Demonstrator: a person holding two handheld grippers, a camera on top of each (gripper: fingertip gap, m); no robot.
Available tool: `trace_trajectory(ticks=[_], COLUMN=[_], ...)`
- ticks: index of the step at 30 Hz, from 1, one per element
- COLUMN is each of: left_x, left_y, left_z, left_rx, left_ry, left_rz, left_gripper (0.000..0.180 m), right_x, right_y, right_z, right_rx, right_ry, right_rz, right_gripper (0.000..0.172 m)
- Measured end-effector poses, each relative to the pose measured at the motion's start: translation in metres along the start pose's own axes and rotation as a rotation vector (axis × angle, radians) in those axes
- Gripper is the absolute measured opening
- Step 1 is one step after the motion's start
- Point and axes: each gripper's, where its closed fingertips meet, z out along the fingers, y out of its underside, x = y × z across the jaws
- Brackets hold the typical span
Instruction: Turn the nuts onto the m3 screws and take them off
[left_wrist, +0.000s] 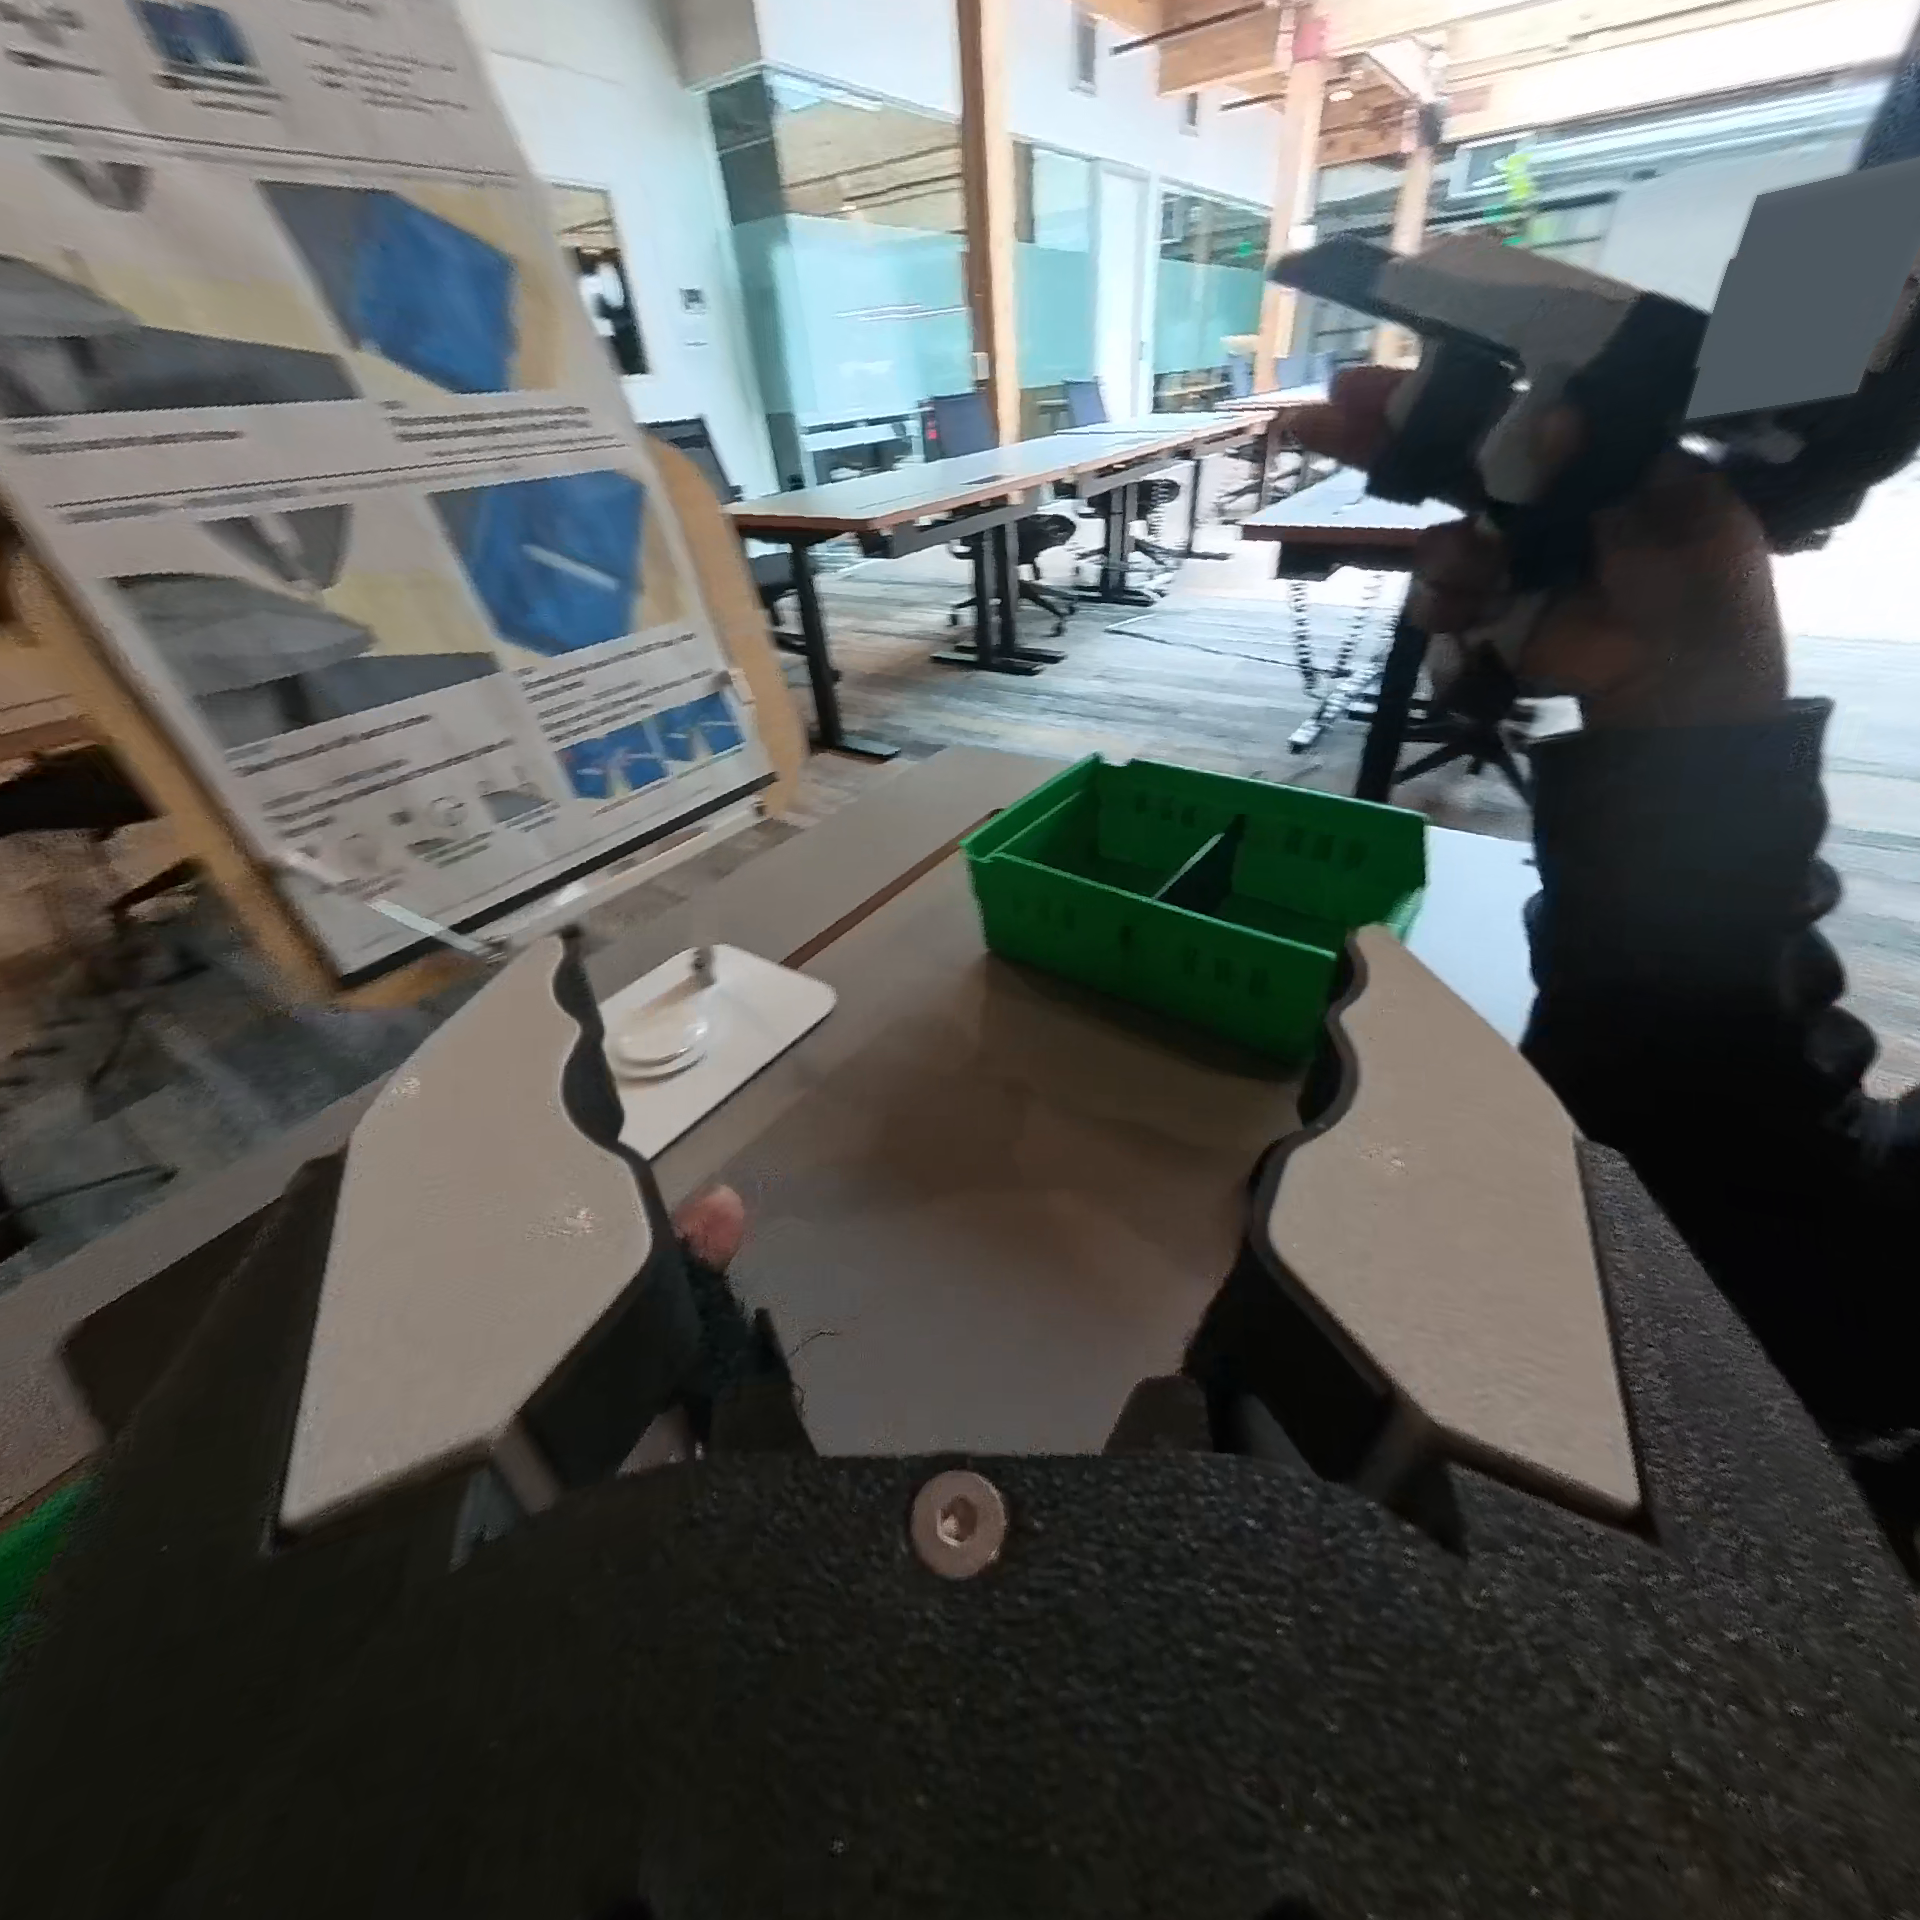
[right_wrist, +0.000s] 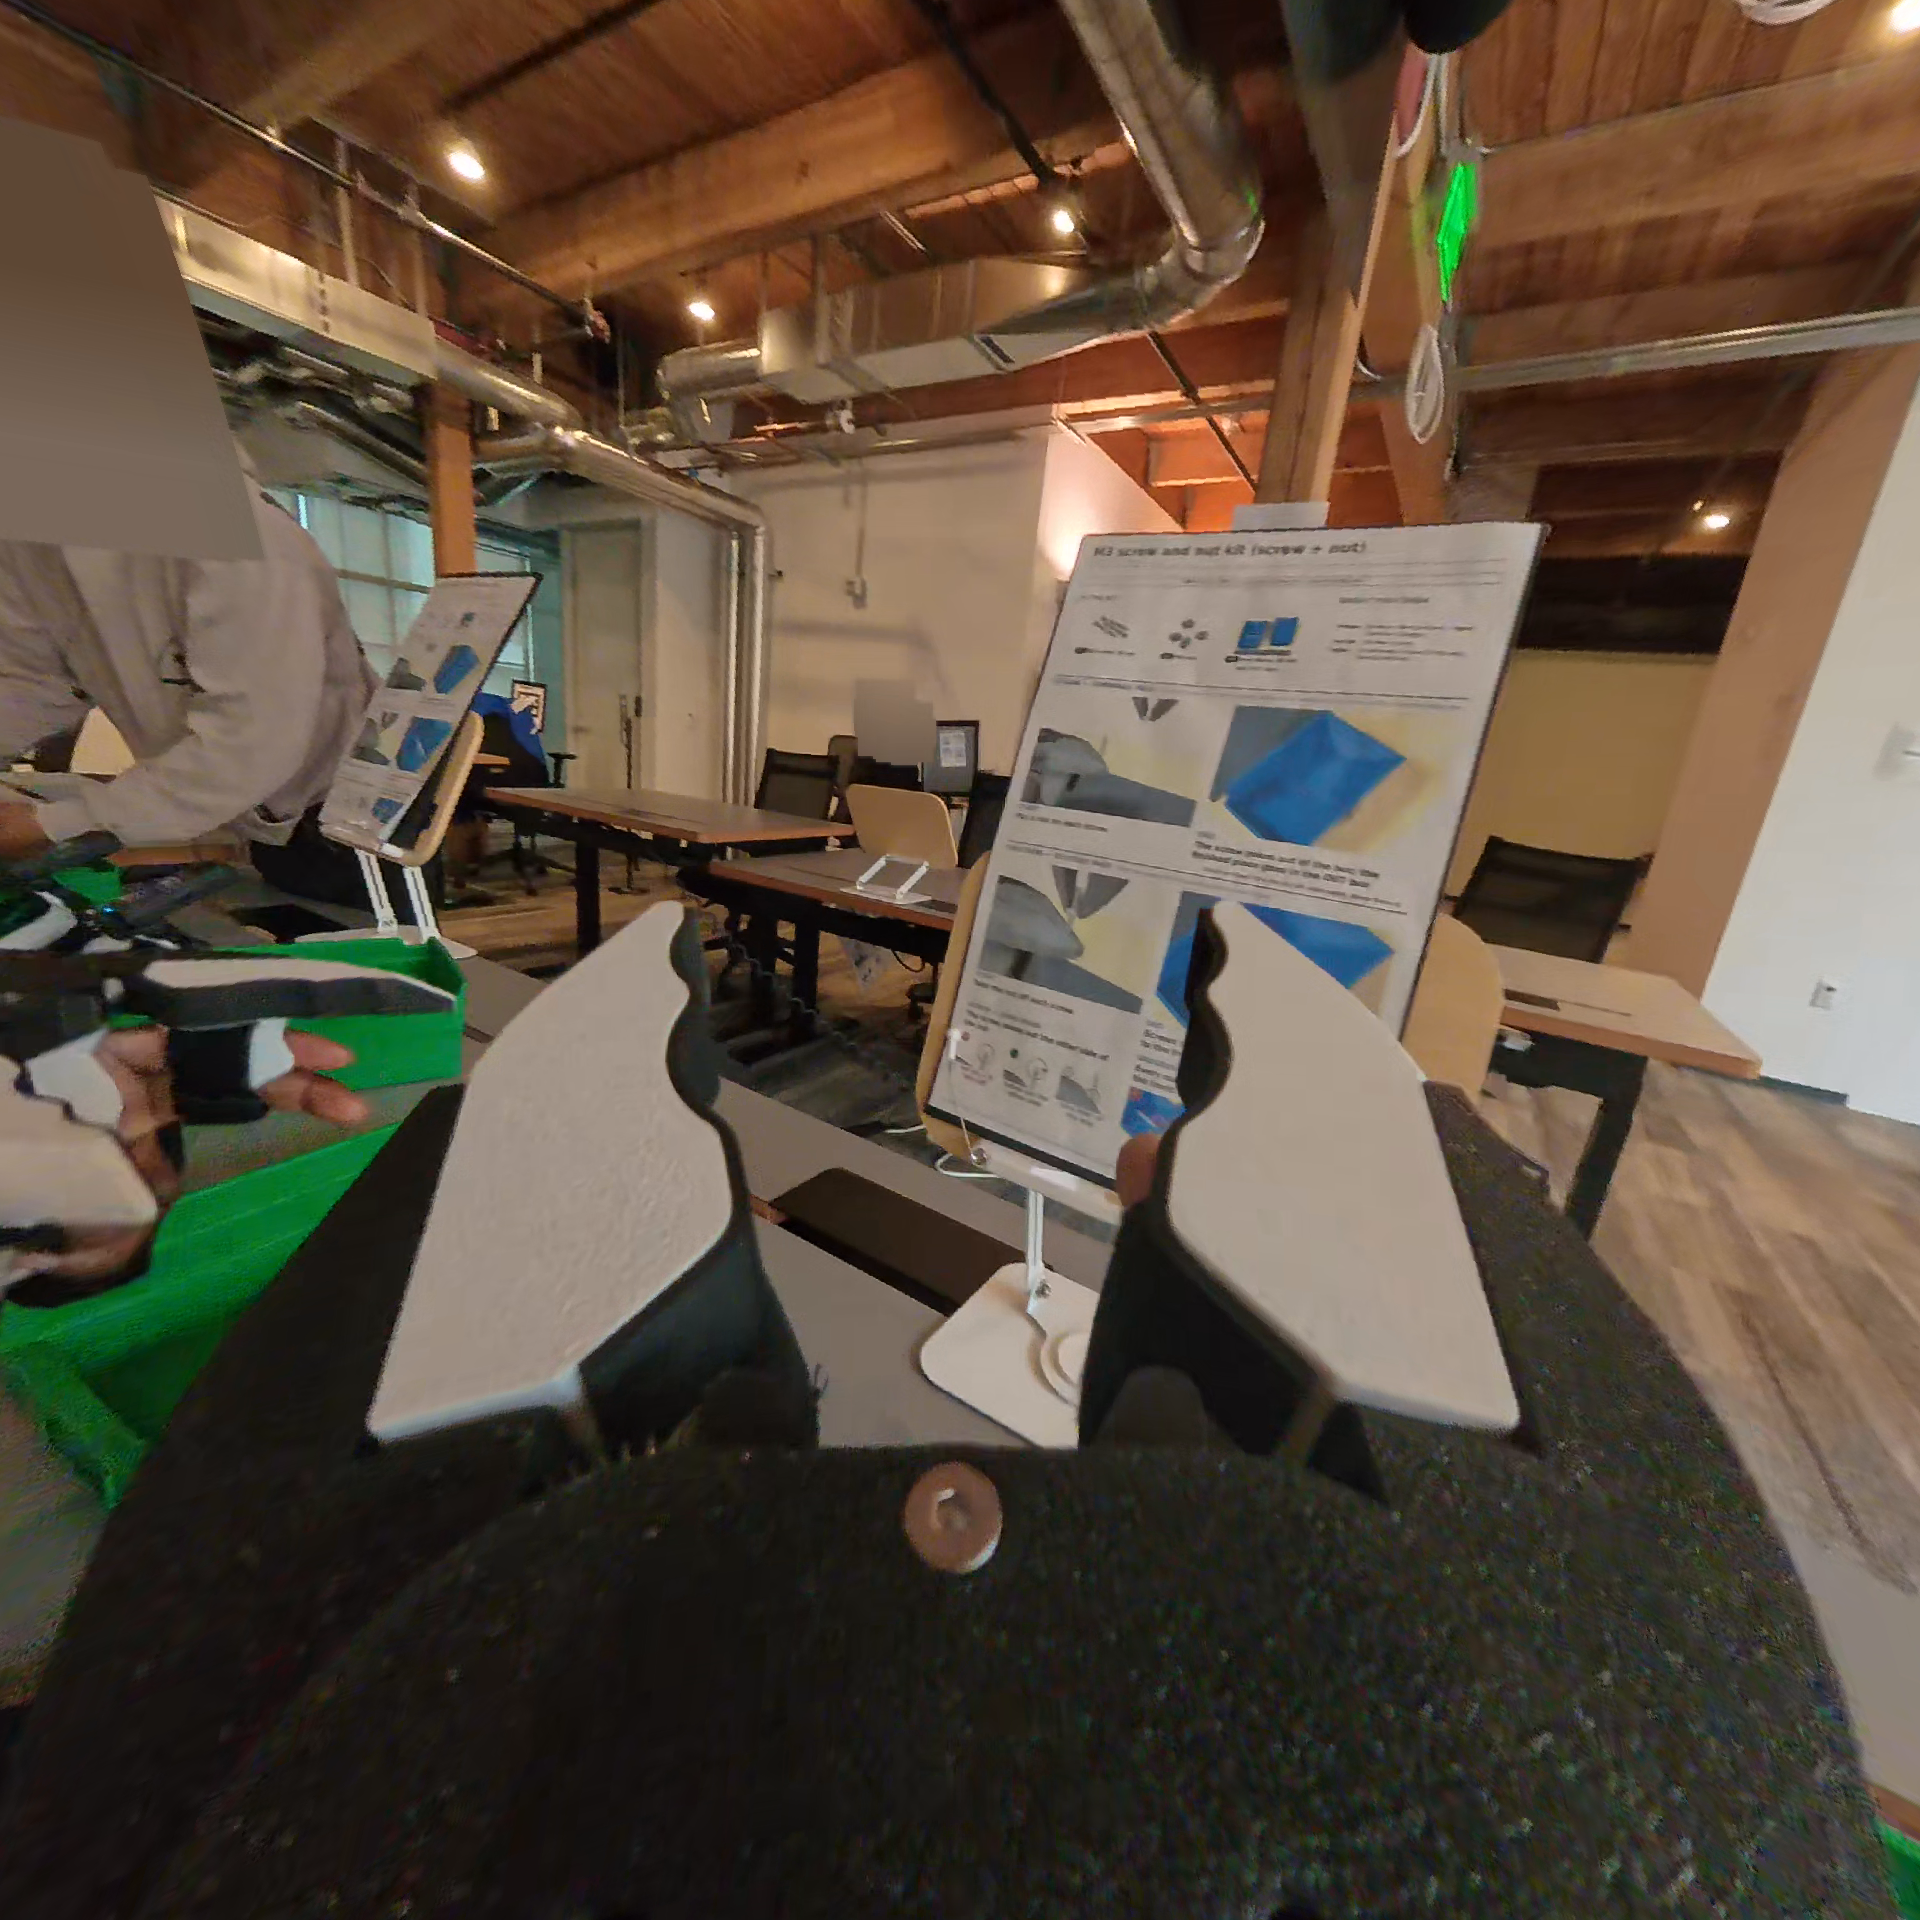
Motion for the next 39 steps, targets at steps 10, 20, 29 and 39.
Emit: trace_trajectory(ticks=[10,20,29,39], left_x=[-0.136,-0.213,-0.25,-0.26], left_y=[0.052,0.241,0.302,0.319], left_z=[-0.097,-0.113,-0.121,-0.114], left_rx=[-0.275,-0.916,-1.182,-1.255], left_ry=[-0.43,-0.489,-0.544,-0.535], left_rz=[-0.127,-0.449,-0.549,-0.601], left_gripper=[0.104,0.068,0.045,0.036], right_x=[-0.008,-0.011,0.005,0.015], right_y=[0.042,0.053,0.041,0.036], right_z=[0.024,0.026,0.015,0.009], right_rx=[-0.103,-0.134,-0.067,-0.044], right_ry=[-0.067,-0.116,-0.089,-0.058], right_rz=[-0.016,-0.062,-0.017,-0.01], right_gripper=[0.086,0.087,0.084,0.083])
